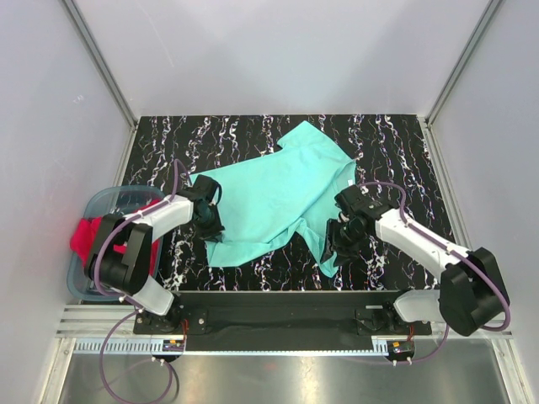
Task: Fold and stack the t-shirts
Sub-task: Flatten the tshirt out
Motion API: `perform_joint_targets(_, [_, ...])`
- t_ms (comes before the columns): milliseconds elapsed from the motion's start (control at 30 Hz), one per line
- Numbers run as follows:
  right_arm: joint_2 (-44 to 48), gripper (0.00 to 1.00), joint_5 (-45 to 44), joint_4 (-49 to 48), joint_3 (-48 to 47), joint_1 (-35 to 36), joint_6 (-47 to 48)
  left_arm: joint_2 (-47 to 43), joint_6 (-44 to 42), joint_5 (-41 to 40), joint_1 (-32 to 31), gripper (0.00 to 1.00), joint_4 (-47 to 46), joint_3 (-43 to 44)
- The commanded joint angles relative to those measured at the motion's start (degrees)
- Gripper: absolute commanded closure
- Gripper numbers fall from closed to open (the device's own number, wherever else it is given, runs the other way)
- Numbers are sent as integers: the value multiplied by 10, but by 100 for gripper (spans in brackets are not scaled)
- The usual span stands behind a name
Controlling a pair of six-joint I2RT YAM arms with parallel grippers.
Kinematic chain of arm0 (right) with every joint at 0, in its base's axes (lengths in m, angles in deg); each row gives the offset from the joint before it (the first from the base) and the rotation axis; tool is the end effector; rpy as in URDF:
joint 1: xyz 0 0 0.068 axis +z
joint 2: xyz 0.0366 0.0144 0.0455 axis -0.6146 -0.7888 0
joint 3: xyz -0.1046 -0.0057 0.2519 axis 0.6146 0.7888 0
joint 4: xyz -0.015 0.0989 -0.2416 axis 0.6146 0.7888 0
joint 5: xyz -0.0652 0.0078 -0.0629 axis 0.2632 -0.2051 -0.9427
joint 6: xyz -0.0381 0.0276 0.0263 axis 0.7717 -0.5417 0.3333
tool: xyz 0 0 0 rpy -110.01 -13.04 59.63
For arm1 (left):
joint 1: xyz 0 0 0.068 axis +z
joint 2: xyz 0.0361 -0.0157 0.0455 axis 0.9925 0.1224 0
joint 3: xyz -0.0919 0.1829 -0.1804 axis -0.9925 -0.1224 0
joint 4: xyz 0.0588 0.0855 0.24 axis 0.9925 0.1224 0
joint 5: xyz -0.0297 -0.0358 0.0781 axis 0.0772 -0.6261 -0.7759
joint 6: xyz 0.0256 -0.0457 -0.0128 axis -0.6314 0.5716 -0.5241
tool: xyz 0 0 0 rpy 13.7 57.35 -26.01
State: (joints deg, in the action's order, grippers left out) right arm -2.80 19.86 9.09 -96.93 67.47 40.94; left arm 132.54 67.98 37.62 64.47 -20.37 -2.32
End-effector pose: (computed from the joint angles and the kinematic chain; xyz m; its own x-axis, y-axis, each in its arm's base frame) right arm 0.1921 0.1209 0.2094 -0.9975 0.0529 -0.0465 0.0314 0.9255 0.3775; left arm 0.2552 -0.0878 0.1573 -0.9423 -0.2882 -0.1702 -0.2540 0.9469 -0.1973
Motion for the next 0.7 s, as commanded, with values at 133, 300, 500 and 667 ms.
perform_joint_targets(133, [58,55,-4,-18,65,-19,-73,-33,-1,-20,-3,78,12,6])
perform_joint_targets(300, [68,55,15,-37,84,-22,-85,-39,-1,-14,-3,76,15,2])
perform_joint_targets(500, [62,55,17,-44,84,-21,-85,-44,-2,-9,-5,84,9,-1])
perform_joint_targets(667, [62,55,26,-60,105,-22,-107,-30,-6,-8,-6,99,4,8])
